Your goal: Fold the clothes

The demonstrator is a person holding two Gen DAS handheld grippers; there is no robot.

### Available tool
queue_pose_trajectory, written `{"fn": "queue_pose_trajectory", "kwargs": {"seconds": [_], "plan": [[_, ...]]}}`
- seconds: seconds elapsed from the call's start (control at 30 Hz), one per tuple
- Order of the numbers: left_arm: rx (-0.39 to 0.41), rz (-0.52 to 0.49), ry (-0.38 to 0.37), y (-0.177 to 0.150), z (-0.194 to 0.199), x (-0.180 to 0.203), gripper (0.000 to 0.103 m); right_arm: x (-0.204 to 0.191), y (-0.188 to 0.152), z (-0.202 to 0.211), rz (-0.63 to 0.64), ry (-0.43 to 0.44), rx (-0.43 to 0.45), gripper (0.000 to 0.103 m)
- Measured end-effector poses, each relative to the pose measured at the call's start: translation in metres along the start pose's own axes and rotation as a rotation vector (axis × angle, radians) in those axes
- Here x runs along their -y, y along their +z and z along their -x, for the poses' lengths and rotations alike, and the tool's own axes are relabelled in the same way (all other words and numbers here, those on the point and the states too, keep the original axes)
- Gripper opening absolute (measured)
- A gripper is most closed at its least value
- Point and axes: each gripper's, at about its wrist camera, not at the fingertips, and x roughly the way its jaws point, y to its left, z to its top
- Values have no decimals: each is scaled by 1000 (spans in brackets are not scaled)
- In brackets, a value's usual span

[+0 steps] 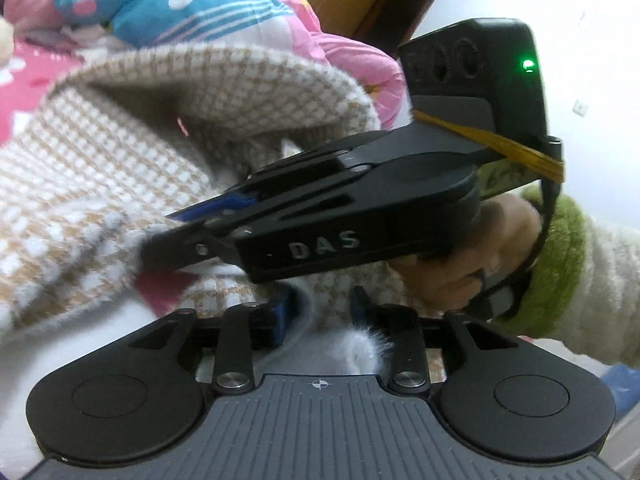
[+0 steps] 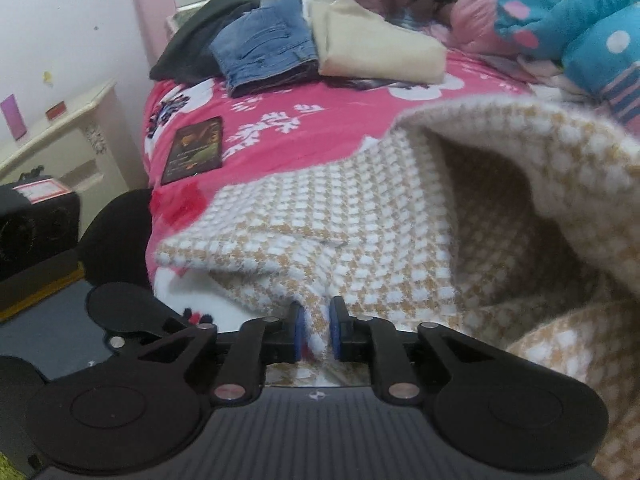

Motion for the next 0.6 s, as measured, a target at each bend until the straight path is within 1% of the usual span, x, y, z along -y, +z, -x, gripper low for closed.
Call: {"fn": "queue_pose_trajectory", "kwargs": {"seconds": [0.03,0.07,0.1,0.13,0.17,0.23,0.3,0.37,0.47,0.53,0.57,0.6], "plan": [[8,-12,13,0,4,1,45,-4,0,6,22,-15,10,34],[16,-22,30,2,7,3,56,-8,0,16,49,-34,35,44],[16,-25,39,3,9,3,62,-12,-1,26,75,-54,63,47],[15,-28,47,5,12,2,69,-16,-2,37,101,-74,92,53],[14,-31,54,7,14,2,71,-19,-3,49,108,-103,122,58],[-8,-38,50,11,19,1,74,-21,-7,76,100,-164,185,61],[-11,-55,66,15,27,0,77,-22,-14,102,82,-221,245,62],[-8,-70,84,22,32,-3,81,-21,-25,126,59,-308,295,67],[14,-78,110,36,40,-9,83,-15,-41,146,25,-464,321,70],[46,-73,134,50,39,-15,85,-6,-49,147,7,-579,302,70],[64,-71,146,56,40,-18,87,-1,-51,145,-7,-623,288,70],[78,-71,160,61,39,-20,88,4,-51,141,-15,-644,280,70]]}}
